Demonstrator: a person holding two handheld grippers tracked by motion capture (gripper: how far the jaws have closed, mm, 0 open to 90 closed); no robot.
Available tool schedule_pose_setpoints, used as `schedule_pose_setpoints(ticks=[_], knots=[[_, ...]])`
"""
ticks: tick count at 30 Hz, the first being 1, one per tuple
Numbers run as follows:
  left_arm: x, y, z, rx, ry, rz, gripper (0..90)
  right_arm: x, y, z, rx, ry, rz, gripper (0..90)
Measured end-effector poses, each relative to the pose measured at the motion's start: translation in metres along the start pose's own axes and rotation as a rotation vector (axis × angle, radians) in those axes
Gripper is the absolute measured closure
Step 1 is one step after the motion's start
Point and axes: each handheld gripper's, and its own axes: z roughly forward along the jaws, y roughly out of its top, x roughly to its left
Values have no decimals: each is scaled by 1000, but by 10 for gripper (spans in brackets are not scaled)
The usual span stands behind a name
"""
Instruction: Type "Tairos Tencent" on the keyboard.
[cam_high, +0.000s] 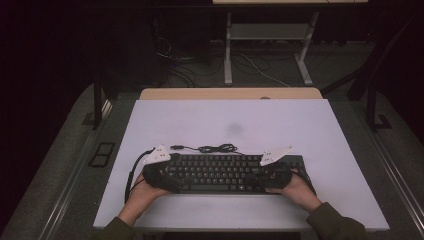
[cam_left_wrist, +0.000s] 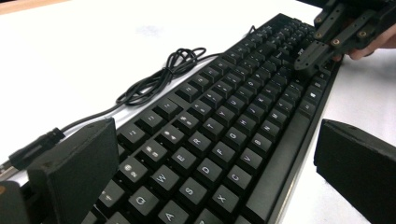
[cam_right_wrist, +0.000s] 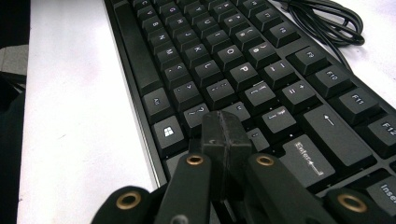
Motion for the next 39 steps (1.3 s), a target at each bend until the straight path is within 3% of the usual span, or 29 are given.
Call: schedule_pose_setpoints(ticks=[5, 20, 28, 31, 32, 35, 39], knots=[[4, 6, 2, -10, -11, -13, 0, 0, 0, 0, 1, 0, -2, 893], [4, 30, 23, -21, -29, 20, 0, 1, 1, 0, 8, -7, -2, 892], [1, 31, 33, -41, -38, 14, 21, 1, 1, 0, 8, -4, -1, 892], [2, 29, 35, -29, -28, 22, 160, 1, 1, 0, 10, -4, -3, 893], [2, 28, 36, -31, -28, 18, 160, 1, 1, 0, 10, -4, -3, 893], [1, 27, 38, -2, -18, 37, 388, 1, 1, 0, 8, -5, 0, 893], [1, 24, 43, 46, -48, 28, 613, 1, 1, 0, 8, -5, 1, 893]])
